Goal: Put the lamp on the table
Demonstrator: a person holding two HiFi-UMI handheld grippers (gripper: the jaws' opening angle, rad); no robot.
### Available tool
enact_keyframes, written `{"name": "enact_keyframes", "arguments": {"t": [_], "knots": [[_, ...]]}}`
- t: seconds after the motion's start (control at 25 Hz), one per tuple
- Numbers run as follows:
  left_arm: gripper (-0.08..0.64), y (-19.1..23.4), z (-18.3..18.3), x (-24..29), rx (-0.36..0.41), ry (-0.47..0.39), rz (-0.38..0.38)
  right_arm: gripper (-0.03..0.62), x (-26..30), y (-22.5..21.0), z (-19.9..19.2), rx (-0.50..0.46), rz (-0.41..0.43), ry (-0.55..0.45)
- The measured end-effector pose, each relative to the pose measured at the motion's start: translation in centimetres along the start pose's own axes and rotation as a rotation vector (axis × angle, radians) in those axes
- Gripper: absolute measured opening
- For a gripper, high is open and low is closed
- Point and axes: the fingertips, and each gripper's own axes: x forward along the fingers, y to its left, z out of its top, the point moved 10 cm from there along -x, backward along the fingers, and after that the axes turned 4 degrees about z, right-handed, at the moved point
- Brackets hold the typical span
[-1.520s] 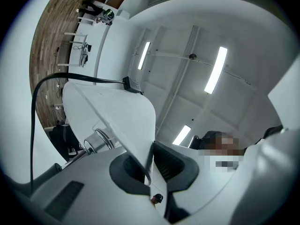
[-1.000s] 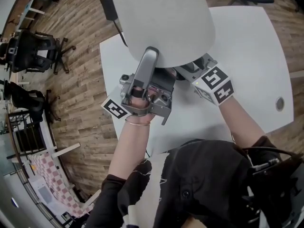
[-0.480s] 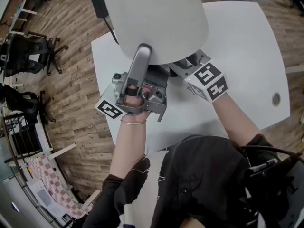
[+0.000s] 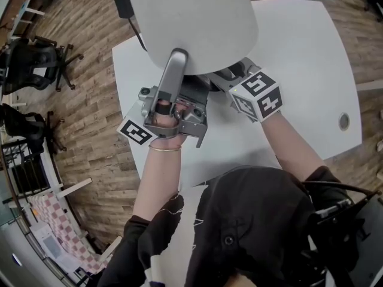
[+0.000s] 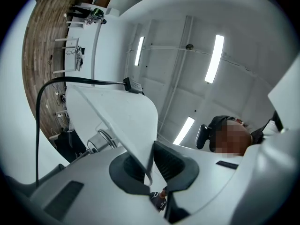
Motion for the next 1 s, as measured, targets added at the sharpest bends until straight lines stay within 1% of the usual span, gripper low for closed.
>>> {"name": "enact_keyframes", "arguments": {"t": [0.16, 0.36, 0.6, 0.8, 1.0], "knots": [[0.032, -0.3, -0.6, -0.2, 0.005, 0.005, 0.038, 0.172, 0.0, -0.2, -0.5, 0.031, -0.002, 0.001], [0.034, -0.7, -1.8, -0.8, -0.007, -0.013, 0.066, 0.172, -0.6, -0.1, -1.4, 0.059, -0.001, 0.004], [0.048, -1.1, -2.0, -1.4, 0.030, -0.051, 0.108, 0.172, -0.6, -0.1, -1.9, 0.056, 0.017, -0.016], [0.049, -1.3, -2.3, -2.0, 0.031, -0.087, 0.096, 0.175, -0.4, 0.0, -2.1, 0.047, 0.029, -0.021], [0.051, -1.4, -2.8, -1.9, 0.032, -0.086, 0.107, 0.179, -0.4, -0.4, -2.2, 0.052, 0.040, -0.029]]}}
